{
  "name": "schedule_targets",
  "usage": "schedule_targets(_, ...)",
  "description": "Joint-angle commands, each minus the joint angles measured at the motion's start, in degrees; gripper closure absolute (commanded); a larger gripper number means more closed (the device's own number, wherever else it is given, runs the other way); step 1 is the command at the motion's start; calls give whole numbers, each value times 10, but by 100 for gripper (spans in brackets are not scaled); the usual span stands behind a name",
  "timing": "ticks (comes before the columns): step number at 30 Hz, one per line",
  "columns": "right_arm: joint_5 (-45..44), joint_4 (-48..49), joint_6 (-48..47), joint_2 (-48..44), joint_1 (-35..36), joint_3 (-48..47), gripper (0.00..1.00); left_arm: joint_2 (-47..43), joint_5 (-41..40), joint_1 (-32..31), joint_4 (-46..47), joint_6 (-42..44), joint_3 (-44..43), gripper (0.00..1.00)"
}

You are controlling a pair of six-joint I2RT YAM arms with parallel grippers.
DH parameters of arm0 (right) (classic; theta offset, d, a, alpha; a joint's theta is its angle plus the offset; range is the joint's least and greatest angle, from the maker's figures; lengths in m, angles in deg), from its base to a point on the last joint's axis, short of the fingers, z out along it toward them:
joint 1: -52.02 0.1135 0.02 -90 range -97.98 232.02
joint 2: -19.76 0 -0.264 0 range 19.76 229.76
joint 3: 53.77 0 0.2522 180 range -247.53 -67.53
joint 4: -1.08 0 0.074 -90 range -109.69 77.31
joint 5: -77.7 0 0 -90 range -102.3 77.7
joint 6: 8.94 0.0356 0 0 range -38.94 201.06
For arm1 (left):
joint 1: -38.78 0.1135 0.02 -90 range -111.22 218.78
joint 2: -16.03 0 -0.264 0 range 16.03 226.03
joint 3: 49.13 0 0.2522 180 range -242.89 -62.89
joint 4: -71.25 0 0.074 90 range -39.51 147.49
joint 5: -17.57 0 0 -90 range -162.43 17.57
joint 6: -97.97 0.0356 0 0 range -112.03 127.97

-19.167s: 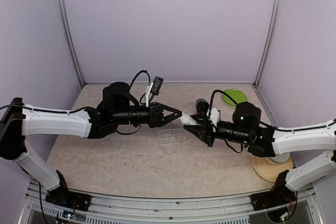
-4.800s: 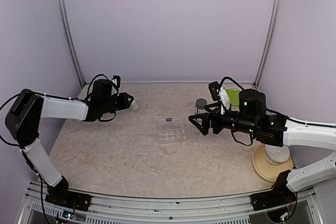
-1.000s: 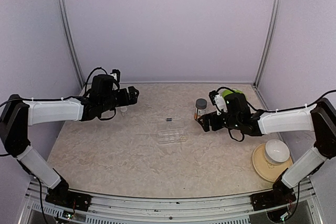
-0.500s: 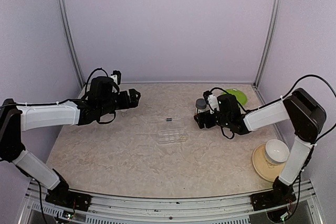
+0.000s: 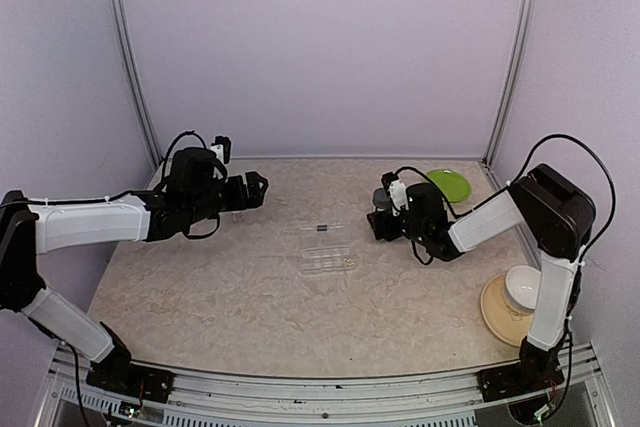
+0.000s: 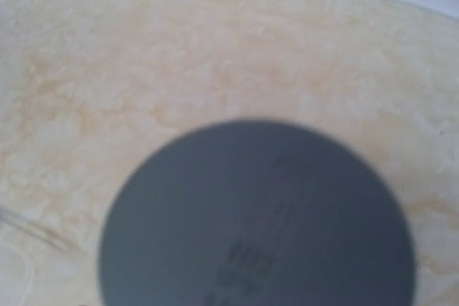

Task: Sort the pills into containers
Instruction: Pick up the pill bottle from the center of the board.

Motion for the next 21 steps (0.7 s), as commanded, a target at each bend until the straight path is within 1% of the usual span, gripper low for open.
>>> schedule_targets(1, -18, 49, -5, 20, -7, -13, 20, -17, -9, -4, 1, -5, 3, 1)
schedule_targets(5, -16, 58, -5, 33, -11, -19, 23, -17, -11, -4, 0, -4, -1, 1)
schedule_targets(8, -11, 58, -3, 40, -14, -25, 29, -18, -13, -4, -1, -3, -3, 1)
schedule_targets(14, 9, 58, -9, 48, -18, -36, 31, -17, -13, -4, -4, -2, -3, 1)
schedule_targets(15, 14, 55, -10, 50, -19, -38, 32, -16, -14, -4, -4, -2, -3, 1)
schedule_targets(17, 18, 52, -10, 50, -20, -40, 39, -15, -13, -4, -5, -2, -5, 1)
schedule_targets(21, 23, 54, -11, 49, -21, -40, 46, -12, -6, -4, -11, -3, -9, 1)
